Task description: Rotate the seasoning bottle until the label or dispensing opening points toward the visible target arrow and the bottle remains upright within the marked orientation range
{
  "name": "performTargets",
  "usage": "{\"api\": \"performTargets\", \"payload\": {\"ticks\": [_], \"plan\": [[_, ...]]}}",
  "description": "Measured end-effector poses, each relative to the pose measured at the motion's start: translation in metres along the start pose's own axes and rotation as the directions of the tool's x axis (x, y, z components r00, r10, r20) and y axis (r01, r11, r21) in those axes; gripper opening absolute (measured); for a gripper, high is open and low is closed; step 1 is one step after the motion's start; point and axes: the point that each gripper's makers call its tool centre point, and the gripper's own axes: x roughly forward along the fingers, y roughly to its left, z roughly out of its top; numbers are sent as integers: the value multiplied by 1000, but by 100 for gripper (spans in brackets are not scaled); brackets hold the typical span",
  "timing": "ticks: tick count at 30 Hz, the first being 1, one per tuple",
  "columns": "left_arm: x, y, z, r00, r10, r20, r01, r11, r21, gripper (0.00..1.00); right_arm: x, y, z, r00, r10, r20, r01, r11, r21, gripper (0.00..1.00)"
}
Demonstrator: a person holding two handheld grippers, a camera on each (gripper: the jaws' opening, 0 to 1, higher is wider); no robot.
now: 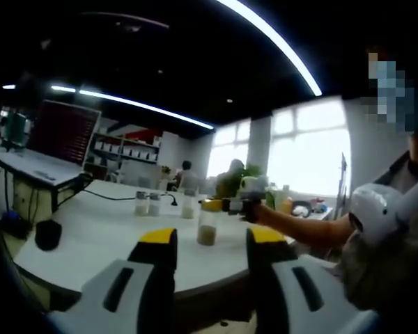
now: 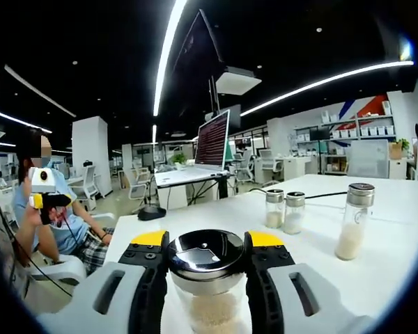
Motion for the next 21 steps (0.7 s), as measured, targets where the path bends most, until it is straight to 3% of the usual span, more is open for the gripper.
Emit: {"api": "performTargets", "payload": {"ticks": [8,13,21], "plan": [[-3,0,4,1000,9,1,-9,1000,12,41,-2,7,-1,994,109,-28,-110,994,-10,42],[-3,1,4,1000,12,-3,-12,1000,16,41,-6,19,-3,966,257,-26,-258,966,-32,42],[-4,3,1,1000,16,-9,-15,1000,14,41,-6,14,-4,936,345,-76,-348,937,-25,42]]}}
